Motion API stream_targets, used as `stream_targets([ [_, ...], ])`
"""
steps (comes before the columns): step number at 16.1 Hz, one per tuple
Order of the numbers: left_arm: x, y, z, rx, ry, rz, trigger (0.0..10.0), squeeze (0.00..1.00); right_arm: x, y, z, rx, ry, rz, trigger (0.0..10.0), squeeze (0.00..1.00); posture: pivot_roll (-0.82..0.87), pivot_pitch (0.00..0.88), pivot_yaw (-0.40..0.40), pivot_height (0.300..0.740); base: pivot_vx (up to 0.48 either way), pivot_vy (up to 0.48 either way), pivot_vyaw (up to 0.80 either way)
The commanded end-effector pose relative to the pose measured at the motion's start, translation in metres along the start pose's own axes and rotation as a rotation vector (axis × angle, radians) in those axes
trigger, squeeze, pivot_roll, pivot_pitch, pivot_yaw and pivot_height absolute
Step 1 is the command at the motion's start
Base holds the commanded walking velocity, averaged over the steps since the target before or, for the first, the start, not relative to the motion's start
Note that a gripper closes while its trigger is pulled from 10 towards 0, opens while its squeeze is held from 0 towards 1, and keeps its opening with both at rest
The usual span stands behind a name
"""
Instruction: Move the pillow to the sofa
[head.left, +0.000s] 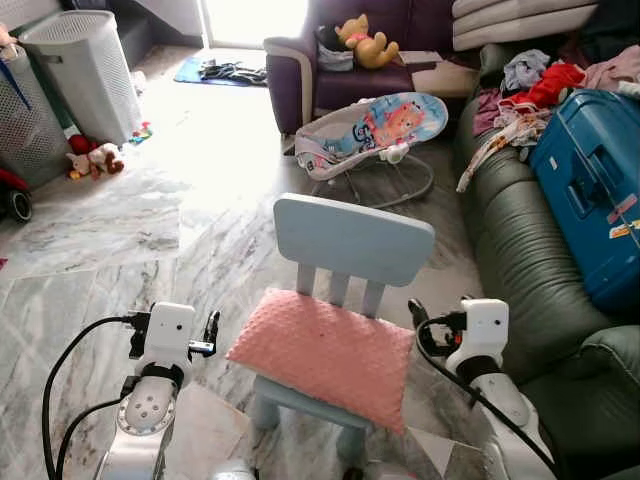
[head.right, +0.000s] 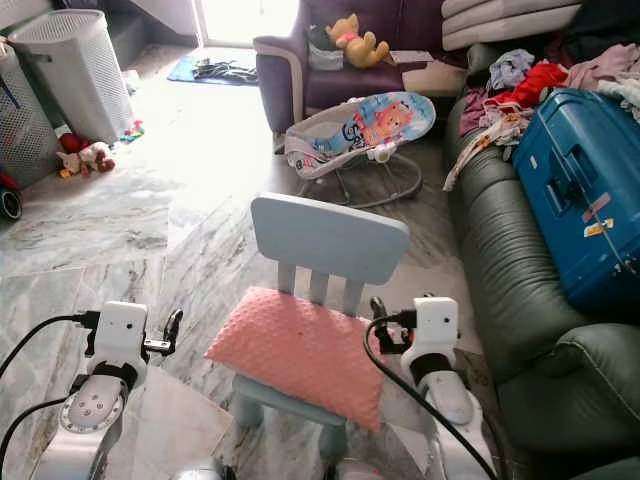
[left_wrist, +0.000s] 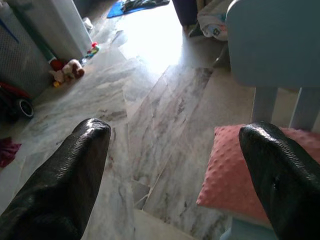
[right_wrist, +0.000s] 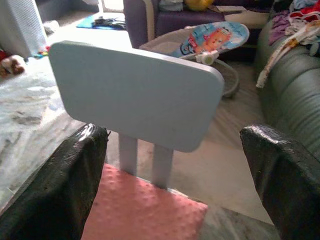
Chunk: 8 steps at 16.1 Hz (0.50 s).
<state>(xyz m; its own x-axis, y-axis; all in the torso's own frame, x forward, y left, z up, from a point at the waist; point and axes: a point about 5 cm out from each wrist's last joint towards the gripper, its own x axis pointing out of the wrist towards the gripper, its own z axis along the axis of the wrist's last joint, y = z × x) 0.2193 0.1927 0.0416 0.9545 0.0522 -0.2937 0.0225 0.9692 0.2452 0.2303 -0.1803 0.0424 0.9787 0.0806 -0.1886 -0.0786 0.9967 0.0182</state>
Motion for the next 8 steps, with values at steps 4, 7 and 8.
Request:
stream_targets([
  [4, 0.0077, -0.0013, 0.0150, -0.008, -0.042, 0.002, 10.0, 0.00, 0.0063, 0.0010, 0.0119, 0.002, -0.031, 0.001, 10.0, 0.00, 0.01, 0.000, -0.016, 0.707, 0.000, 0.000, 0.00],
  [7, 0.0097, 0.0016, 0.0165, -0.008, -0.046, 0.011, 10.0, 0.00, 0.0051, -0.0019, 0.0121, -0.003, -0.030, -0.004, 10.0, 0.00, 0.01, 0.000, -0.016, 0.687, 0.000, 0.000, 0.00],
  [8, 0.0101, 0.0030, 0.0167, -0.005, -0.046, 0.016, 10.0, 0.00, 0.0052, -0.0029, 0.0125, -0.005, -0.030, -0.006, 10.0, 0.00, 0.01, 0.000, -0.018, 0.674, 0.000, 0.000, 0.00],
])
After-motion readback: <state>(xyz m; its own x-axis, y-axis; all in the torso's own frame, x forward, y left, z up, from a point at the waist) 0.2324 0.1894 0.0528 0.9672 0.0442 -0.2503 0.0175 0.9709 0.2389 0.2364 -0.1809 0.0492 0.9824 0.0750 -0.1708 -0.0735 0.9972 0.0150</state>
